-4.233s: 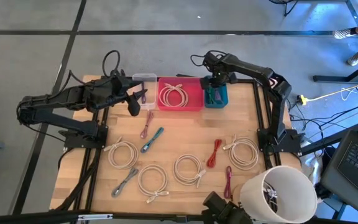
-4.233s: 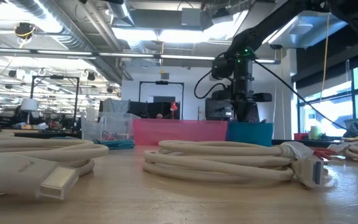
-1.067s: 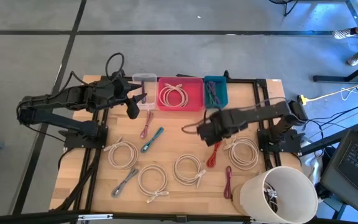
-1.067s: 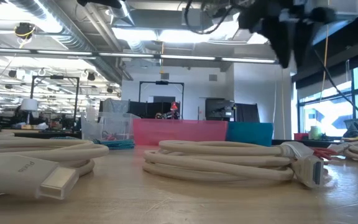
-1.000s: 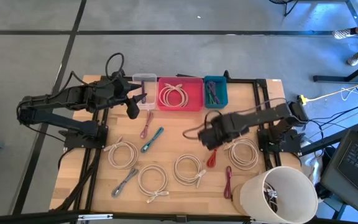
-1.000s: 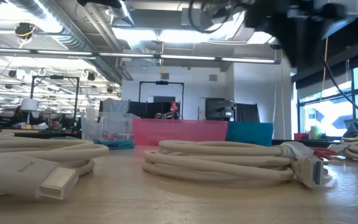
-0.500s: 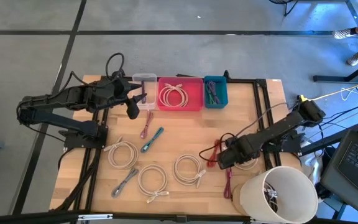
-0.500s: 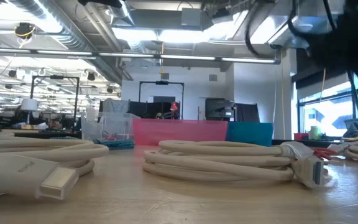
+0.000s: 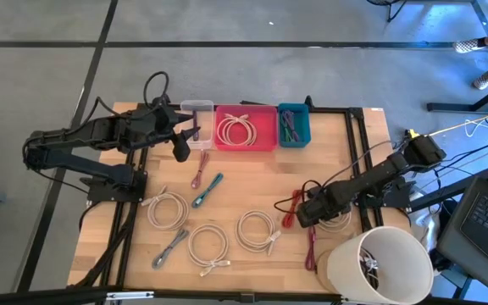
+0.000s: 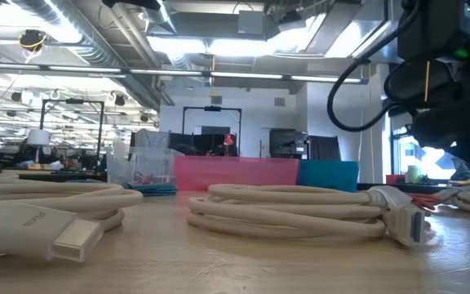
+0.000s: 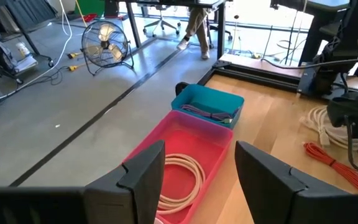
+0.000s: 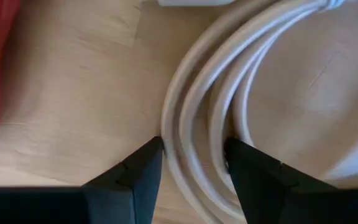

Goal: Pick & Place USB Port
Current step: Put the light brown HDMI cable into the pink bin

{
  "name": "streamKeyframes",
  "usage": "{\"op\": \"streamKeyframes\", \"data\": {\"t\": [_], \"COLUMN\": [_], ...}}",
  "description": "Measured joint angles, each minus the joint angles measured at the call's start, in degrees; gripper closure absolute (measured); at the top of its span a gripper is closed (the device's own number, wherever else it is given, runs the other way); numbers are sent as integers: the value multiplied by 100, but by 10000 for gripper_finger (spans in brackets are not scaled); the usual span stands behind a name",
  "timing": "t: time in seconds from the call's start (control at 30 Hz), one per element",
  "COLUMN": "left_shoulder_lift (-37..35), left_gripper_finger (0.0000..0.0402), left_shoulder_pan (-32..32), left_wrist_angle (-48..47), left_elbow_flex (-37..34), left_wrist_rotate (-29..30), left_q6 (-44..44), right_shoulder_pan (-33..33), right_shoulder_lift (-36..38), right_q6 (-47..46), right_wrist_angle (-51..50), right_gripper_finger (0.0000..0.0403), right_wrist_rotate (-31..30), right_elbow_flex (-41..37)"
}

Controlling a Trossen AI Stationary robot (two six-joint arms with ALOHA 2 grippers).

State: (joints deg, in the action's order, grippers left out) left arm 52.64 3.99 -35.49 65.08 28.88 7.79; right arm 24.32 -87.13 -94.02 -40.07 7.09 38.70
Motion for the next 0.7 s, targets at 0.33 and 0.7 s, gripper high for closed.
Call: {"op": "streamKeyframes", "data": {"t": [0.33, 0.7], "left_shoulder_lift": [0, 21], "left_gripper_finger": [213, 213], "left_shoulder_pan": [-1, -1], "left_wrist_angle": [147, 145], "left_elbow_flex": [0, 0], "left_wrist_rotate": [10, 11], "left_q6": [49, 48], "right_shoulder_pan": [-72, -262], "right_shoulder_lift": [13, -26], "right_q6": [336, 317], "right_wrist_angle": [-240, -1112], "right_gripper_finger": [371, 371], "right_wrist_rotate": [-124, -1542], "right_elbow_flex": [60, 1912]}}
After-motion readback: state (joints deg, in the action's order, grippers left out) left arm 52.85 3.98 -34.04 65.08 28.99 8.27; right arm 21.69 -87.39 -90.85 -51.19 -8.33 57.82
